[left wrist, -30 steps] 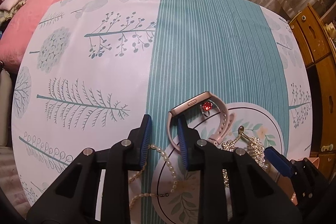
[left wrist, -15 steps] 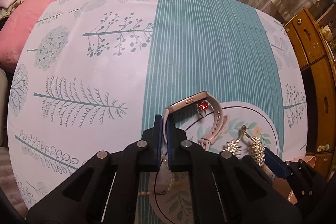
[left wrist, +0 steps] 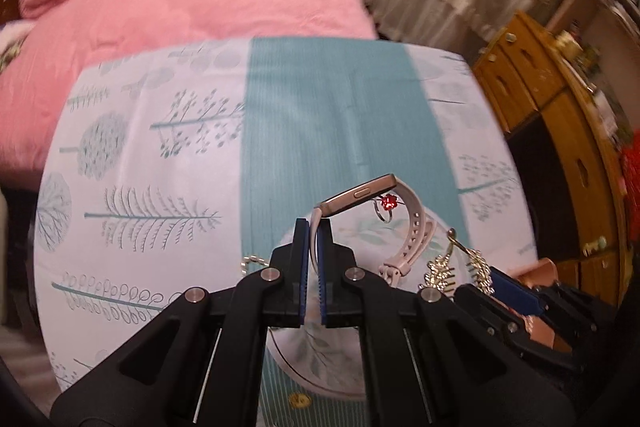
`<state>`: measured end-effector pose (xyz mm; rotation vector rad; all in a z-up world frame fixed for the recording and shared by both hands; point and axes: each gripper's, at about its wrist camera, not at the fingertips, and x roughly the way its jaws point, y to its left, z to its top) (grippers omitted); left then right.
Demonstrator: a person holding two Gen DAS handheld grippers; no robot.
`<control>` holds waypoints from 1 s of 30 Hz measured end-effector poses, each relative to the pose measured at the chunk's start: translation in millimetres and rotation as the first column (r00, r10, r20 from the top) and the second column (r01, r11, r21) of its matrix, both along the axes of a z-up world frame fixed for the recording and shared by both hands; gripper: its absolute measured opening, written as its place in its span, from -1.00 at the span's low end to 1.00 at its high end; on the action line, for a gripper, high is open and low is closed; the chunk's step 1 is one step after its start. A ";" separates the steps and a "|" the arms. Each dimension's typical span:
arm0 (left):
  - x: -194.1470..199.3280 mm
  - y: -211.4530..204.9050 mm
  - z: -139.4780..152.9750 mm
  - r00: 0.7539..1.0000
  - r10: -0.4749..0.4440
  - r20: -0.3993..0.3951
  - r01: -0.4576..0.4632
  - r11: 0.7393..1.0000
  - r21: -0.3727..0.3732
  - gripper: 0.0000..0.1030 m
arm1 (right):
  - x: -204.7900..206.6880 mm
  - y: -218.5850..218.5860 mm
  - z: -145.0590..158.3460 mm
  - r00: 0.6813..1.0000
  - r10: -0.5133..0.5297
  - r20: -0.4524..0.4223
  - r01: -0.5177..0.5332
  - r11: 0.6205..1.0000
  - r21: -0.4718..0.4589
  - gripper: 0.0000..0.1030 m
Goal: Organize jewelry
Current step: 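Carry the watch and gold comb into the pink tray and open both grippers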
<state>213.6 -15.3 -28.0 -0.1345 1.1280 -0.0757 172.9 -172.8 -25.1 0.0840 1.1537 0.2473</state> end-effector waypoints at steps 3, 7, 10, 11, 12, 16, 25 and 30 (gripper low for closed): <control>-13.5 -17.0 22.9 0.997 -0.076 0.035 0.076 0.997 -0.005 -0.96 | -18.2 -19.1 16.9 1.000 -0.025 0.010 0.025 1.000 0.009 -0.50; -31.4 -45.4 45.0 0.983 -0.173 0.058 0.174 0.985 -0.011 -0.96 | -49.3 -54.5 34.4 0.996 -0.087 0.014 0.087 0.996 0.008 -0.50; -42.2 -70.1 54.2 0.969 -0.239 0.067 0.240 0.971 -0.008 -0.97 | -73.0 -82.1 41.5 0.989 -0.144 0.015 0.144 0.990 0.000 -0.50; -46.2 -81.6 56.5 0.960 -0.270 0.067 0.271 0.963 -0.004 -0.96 | -83.1 -92.1 42.7 0.986 -0.168 0.011 0.168 0.986 0.000 -0.50; -49.7 -90.1 57.7 0.955 -0.289 0.064 0.290 0.957 -0.005 -0.96 | -89.8 -99.1 41.9 0.982 -0.187 0.010 0.187 0.982 -0.003 -0.50; -62.5 -135.0 57.8 0.921 -0.386 0.047 0.387 0.922 -0.015 -0.96 | -119.0 -126.9 34.6 0.966 -0.257 0.001 0.257 0.966 -0.017 -0.50; -89.0 -219.5 26.5 0.836 -0.546 -0.043 0.548 0.835 0.044 -0.96 | -165.5 -164.4 2.8 0.936 -0.350 -0.043 0.349 0.937 -0.036 -0.50; -90.3 -238.6 0.4 0.816 -0.569 -0.103 0.577 0.813 0.082 -0.96 | -172.2 -173.8 -7.9 0.927 -0.369 -0.067 0.369 0.929 -0.025 -0.50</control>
